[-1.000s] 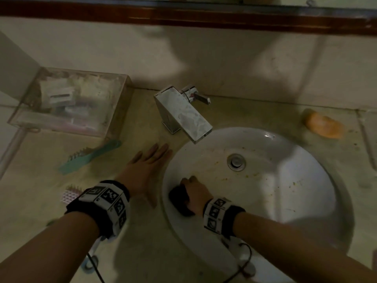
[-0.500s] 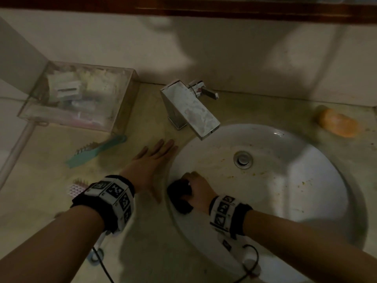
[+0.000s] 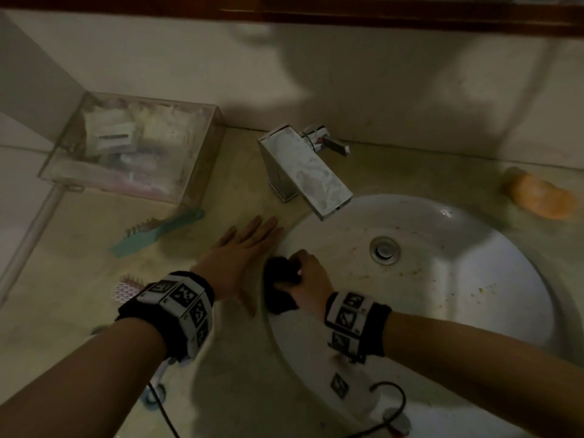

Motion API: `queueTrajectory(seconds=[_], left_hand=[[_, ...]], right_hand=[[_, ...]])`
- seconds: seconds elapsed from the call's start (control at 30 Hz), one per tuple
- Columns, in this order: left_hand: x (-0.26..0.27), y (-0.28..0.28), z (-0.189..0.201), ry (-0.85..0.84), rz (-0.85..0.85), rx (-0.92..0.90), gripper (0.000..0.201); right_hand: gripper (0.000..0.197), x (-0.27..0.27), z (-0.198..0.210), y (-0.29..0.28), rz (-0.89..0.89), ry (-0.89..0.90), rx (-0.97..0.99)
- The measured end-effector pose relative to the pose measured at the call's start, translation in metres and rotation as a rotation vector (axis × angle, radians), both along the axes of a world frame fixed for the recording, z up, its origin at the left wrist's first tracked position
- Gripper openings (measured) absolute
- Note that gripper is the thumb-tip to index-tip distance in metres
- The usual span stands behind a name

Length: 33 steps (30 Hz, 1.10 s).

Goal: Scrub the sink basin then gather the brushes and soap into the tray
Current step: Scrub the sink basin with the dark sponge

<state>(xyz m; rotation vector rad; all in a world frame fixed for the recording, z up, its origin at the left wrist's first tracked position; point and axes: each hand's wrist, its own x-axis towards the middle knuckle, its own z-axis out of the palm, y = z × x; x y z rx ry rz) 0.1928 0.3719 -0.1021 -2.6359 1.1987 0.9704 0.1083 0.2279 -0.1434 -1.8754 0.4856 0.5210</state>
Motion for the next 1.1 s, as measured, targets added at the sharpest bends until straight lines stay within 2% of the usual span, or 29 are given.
queueTrajectory(seconds=[0.07, 0.23, 0.3, 0.37, 0.43, 0.5, 0.57, 0.63, 0.73, 0.87, 1.1], left_hand=[[0.000, 0.000, 0.000, 0.001, 0.008, -0.010, 0.143], [0.001, -0.001, 0.001, 0.009, 0.015, 0.002, 0.146], [0.001, -0.001, 0.001, 0.013, 0.016, 0.011, 0.147], [0.000, -0.002, 0.002, 0.005, 0.011, 0.020, 0.148], [-0.001, -0.003, 0.003, 0.006, 0.011, 0.023, 0.147], [-0.001, -0.003, 0.004, 0.010, 0.016, 0.019, 0.147], [-0.001, -0.004, 0.004, 0.015, 0.019, 0.011, 0.147], [0.000, -0.003, 0.004, 0.014, 0.021, 0.015, 0.147], [-0.001, -0.004, 0.004, 0.011, 0.019, 0.022, 0.146], [0.001, -0.003, 0.004, 0.021, 0.025, 0.019, 0.142], [0.001, 0.000, -0.003, 0.012, 0.011, 0.016, 0.144]], right_hand=[[0.030, 0.018, -0.006, -0.008, -0.131, -0.036, -0.021], [0.046, 0.046, -0.022, -0.045, -0.542, -0.026, -0.015], [0.049, 0.047, -0.028, -0.062, -0.627, 0.007, -0.043], [0.051, 0.042, -0.029, -0.077, -0.623, 0.022, -0.043], [0.048, 0.033, -0.027, -0.089, -0.462, -0.009, -0.142], [0.042, 0.024, -0.023, -0.103, -0.279, -0.047, -0.347], [0.046, 0.020, -0.022, -0.114, -0.130, -0.079, -0.572], [0.053, 0.024, -0.027, -0.115, -0.019, -0.067, -0.677], [0.060, 0.031, -0.040, -0.099, 0.059, 0.038, -0.655], [0.063, 0.040, -0.043, -0.081, 0.132, 0.067, -0.648], [0.042, 0.002, -0.029, -0.042, 0.742, -0.139, -0.537]])
